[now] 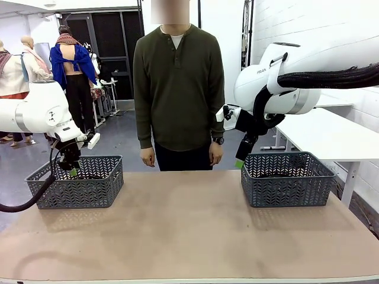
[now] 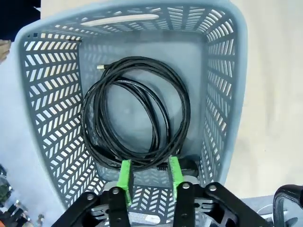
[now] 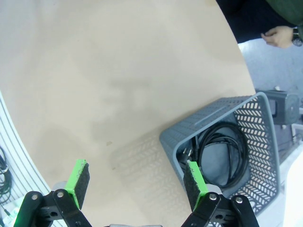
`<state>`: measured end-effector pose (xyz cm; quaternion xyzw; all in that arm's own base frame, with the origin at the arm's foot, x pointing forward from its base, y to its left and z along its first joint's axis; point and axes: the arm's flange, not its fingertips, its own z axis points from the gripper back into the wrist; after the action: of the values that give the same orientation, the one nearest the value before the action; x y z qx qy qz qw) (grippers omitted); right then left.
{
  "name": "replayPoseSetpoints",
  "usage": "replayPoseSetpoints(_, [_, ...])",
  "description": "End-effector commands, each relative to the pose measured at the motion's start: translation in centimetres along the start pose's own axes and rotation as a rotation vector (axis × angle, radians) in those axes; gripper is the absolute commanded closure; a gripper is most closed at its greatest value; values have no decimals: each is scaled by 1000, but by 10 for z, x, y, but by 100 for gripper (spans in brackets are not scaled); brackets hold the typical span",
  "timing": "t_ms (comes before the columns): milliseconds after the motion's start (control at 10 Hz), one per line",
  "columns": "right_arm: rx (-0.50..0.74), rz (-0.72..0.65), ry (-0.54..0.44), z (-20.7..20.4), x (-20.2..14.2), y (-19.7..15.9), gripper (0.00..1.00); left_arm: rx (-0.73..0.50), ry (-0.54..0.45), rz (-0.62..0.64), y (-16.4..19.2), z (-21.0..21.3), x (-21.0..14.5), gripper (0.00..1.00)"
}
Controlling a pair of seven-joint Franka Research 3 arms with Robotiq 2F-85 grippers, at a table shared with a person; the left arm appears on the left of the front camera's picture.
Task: Organize the cables according to human instructions.
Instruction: Pick up a bundle of cables and place it in the basket indicated by the human.
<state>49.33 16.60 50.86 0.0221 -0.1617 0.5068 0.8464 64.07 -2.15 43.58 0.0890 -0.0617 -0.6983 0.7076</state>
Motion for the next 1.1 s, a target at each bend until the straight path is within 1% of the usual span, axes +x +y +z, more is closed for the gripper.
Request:
replayPoseSetpoints(0, [0,0,5,0,0,1,0,7,-7,-2,-6,5,-4,0])
replayPoseSetpoints(400, [0,0,5,0,0,1,0,-37,11,-19,-6,18,2,0])
replayPoseSetpoints(700, [0,0,5,0,0,1,0,-53,-13,-6,-5,27,5,0])
replayPoseSetpoints(800, [0,0,5,0,0,1,0,-113,-30,-7,-6,30,8,0])
replayPoseSetpoints(900, [0,0,5,0,0,1,0,-147,-42,14,-8,33,7,0])
replayPoseSetpoints(1000, [0,0,5,0,0,1,0,-62,-5,-4,-7,21,7,0])
